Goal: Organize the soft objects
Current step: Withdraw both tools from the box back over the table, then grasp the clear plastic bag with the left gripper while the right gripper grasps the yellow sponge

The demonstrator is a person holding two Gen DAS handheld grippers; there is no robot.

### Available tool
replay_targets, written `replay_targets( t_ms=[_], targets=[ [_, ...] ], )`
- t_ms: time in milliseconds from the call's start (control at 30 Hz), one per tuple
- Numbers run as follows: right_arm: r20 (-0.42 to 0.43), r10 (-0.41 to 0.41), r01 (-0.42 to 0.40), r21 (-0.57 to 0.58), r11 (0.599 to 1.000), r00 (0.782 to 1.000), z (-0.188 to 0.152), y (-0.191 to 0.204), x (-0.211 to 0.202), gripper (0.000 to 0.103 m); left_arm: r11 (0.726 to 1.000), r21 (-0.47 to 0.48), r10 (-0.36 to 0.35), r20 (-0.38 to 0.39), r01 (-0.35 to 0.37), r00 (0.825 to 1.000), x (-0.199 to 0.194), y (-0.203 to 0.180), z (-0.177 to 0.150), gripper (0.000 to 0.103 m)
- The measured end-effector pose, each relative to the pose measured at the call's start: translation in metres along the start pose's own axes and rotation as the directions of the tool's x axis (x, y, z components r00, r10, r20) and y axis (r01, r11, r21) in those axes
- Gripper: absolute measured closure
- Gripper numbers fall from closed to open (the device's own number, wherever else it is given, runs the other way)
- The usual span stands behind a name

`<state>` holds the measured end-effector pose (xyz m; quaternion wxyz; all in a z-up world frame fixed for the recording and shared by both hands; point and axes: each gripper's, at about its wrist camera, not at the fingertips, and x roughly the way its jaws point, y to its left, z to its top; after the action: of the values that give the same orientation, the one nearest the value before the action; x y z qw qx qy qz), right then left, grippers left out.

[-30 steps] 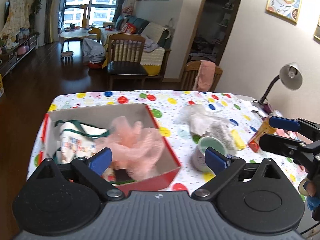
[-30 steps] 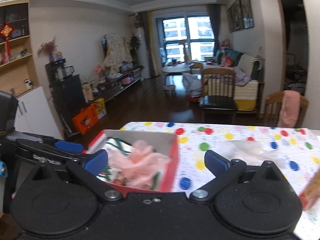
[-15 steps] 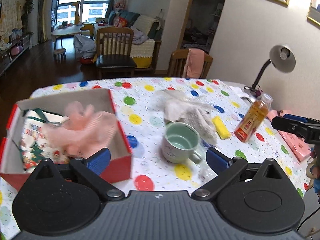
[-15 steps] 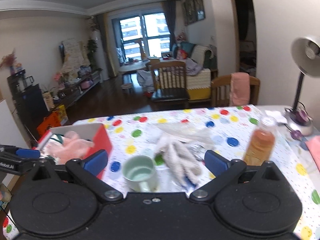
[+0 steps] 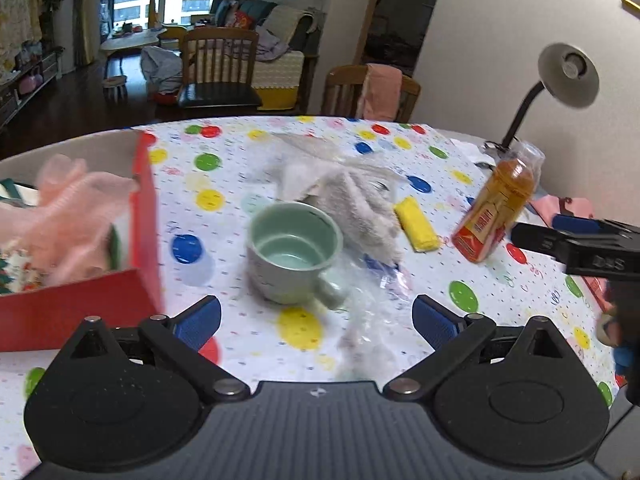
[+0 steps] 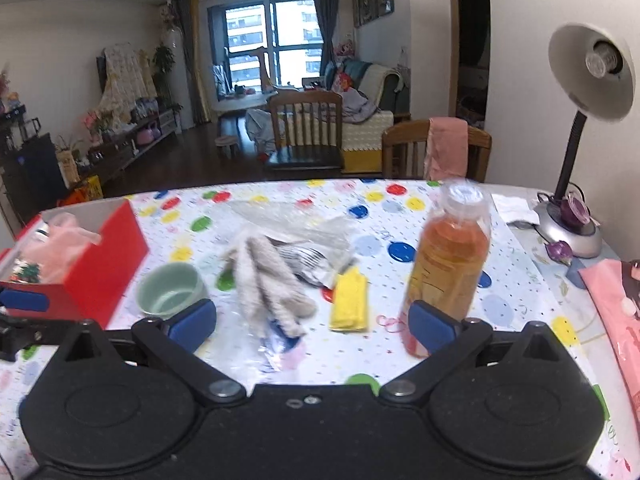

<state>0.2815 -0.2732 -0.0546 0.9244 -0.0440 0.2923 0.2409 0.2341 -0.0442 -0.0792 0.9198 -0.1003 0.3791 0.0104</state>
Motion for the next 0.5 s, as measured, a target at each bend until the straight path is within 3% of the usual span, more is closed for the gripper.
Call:
replay_targets(
  t_ms=[167, 500],
  targets=[
    [-0.040, -0.007, 0.007, 0.002, 1.000, 0.999, -0.009, -0.012, 0.033, 0.005, 0.999, 0.044, -0.008, -0.017, 0.009, 1.000, 0.020, -0.024, -0.011, 0.001],
    [-0.118, -0.037, 0.033, -0.031, 0.999, 0.992, -0.015, -0.014, 0.100, 0.020, 0.996, 0.085, 0.042, -0.064, -0.036, 0.997, 0.067, -0.045, -0.026, 0.001]
  ],
)
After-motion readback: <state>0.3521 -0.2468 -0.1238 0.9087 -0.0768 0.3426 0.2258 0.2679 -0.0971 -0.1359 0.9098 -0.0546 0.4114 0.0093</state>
